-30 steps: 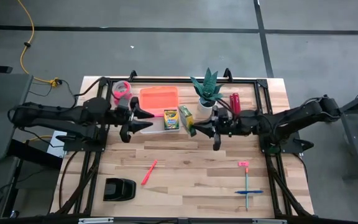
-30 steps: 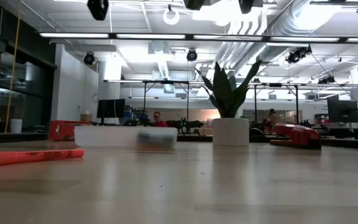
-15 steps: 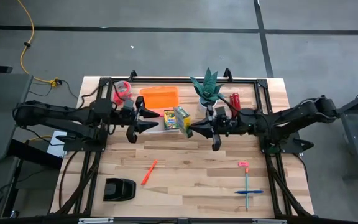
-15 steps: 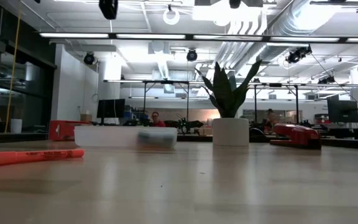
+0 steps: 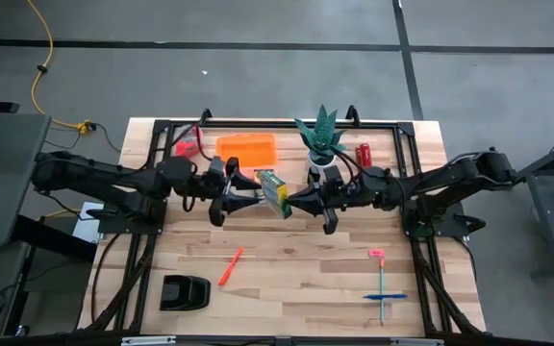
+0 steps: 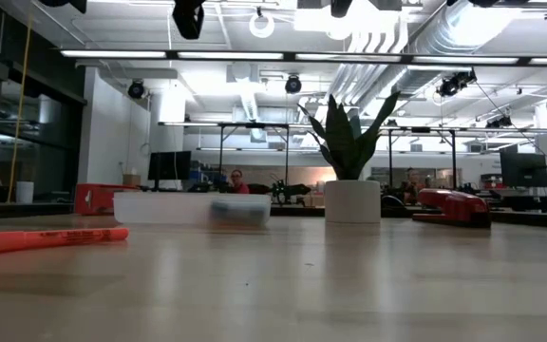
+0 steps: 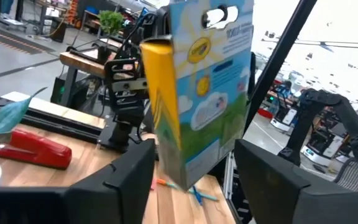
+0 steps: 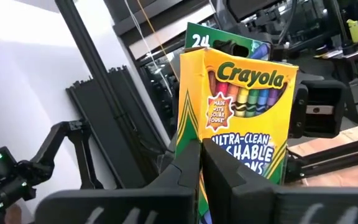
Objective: Pack school essentials
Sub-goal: Put the yellow crayon box into the orange supply box
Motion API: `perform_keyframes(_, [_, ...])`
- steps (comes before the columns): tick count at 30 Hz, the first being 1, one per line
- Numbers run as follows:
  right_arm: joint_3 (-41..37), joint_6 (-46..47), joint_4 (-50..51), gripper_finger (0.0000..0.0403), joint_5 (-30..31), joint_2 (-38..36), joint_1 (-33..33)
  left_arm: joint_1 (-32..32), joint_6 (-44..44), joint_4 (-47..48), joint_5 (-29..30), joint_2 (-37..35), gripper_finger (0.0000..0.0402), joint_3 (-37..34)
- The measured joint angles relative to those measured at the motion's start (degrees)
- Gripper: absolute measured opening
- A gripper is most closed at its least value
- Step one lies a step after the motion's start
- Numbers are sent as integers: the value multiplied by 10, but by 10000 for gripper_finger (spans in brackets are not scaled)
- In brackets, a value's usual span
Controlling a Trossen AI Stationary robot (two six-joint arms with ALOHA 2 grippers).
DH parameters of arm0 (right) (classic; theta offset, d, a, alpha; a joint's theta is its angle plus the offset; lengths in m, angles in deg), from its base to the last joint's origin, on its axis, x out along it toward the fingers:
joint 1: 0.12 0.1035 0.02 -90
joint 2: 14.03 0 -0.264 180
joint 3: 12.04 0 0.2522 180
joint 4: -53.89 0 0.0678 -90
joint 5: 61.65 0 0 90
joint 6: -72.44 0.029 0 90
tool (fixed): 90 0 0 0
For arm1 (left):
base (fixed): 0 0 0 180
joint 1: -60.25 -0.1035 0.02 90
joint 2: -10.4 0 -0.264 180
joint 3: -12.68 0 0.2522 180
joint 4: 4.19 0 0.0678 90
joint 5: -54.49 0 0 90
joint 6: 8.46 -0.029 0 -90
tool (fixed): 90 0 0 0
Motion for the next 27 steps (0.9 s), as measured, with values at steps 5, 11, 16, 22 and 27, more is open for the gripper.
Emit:
perform_keyframes(5, [0, 3, -3, 0, -8, 0, -1, 0, -6, 1, -1, 21, 261, 22])
perform_keyframes(11, [0, 3, -20, 0, -21, 0, -1, 0, -6, 0, -2, 61, 300, 43])
perform_keyframes(16, [0, 3, -19, 0, -28, 0, -1, 0, 3, -61, -63, 84, 305, 52])
perform_keyframes(22, [0, 4, -22, 0, -43, 0, -1, -1, 9, -88, -123, 89, 305, 53])
perform_keyframes(27, [0, 5, -22, 0, -43, 0, -1, -1, 9, -88, -123, 89, 286, 53])
